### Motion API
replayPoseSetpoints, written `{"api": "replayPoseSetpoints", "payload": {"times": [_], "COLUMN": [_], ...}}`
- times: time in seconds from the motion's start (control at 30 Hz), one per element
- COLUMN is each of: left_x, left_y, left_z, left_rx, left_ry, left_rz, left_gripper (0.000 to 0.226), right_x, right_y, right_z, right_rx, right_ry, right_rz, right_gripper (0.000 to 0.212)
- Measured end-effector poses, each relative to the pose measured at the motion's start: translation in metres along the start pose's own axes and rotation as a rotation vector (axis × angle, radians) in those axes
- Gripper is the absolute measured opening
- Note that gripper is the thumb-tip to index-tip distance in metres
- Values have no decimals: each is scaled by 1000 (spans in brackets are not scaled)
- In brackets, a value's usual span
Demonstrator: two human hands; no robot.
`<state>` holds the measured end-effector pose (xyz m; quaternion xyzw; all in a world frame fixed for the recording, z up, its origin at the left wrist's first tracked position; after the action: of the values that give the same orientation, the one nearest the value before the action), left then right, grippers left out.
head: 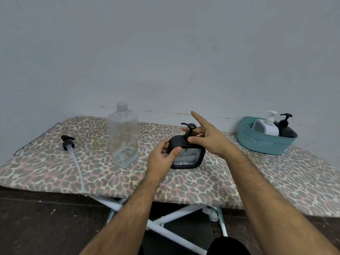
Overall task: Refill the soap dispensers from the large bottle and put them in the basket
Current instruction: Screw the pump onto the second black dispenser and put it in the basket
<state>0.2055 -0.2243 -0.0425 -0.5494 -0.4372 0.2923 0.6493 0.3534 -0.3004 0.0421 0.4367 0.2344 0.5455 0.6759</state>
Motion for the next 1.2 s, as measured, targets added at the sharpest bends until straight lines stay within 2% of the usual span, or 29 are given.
{"api": "replayPoseSetpoints", "payload": {"times": [0.17,0.33,0.47,0.57,0.7,0.77,0.83,1.0,1.2], "left_x": [0,0,3,3,4,4,4,3,1], "left_y": [-1,0,3,4,7,7,8,7,4], "left_z": [0,-1,-1,-2,-2,-1,-1,0,0], "left_rx": [13,10,11,18,6,0,-9,6,2], "left_ry": [5,10,8,24,24,22,20,5,-4], "left_rz": [-5,-1,13,7,11,15,16,12,13], "left_gripper": [38,34,38,45,44,41,41,45,45], "right_x": [-1,-8,-16,-17,-11,-7,-6,-12,-18], "right_y": [-2,-6,-1,-3,-1,-2,-2,-3,-2], "right_z": [1,0,-3,-3,-2,-3,-4,-7,-10], "right_rx": [30,36,-120,-82,-6,18,13,23,-53], "right_ry": [-26,-197,-372,-344,-198,-153,-149,-225,-328], "right_rz": [13,6,5,8,-3,-6,-1,34,60], "right_gripper": [80,80,63,62,86,88,84,59,52]}}
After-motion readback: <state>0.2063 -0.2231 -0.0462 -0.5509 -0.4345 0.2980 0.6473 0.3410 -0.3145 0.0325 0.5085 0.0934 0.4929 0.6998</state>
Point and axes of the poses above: each hand's wrist, its own x-axis towards the middle knuckle, its own z-axis out of the back of the hand, y = z × x, the point moved 7 cm from there along x, towards the middle knuckle, and after that the axes turned 2 degrees about -x, right-handed, at the moved point
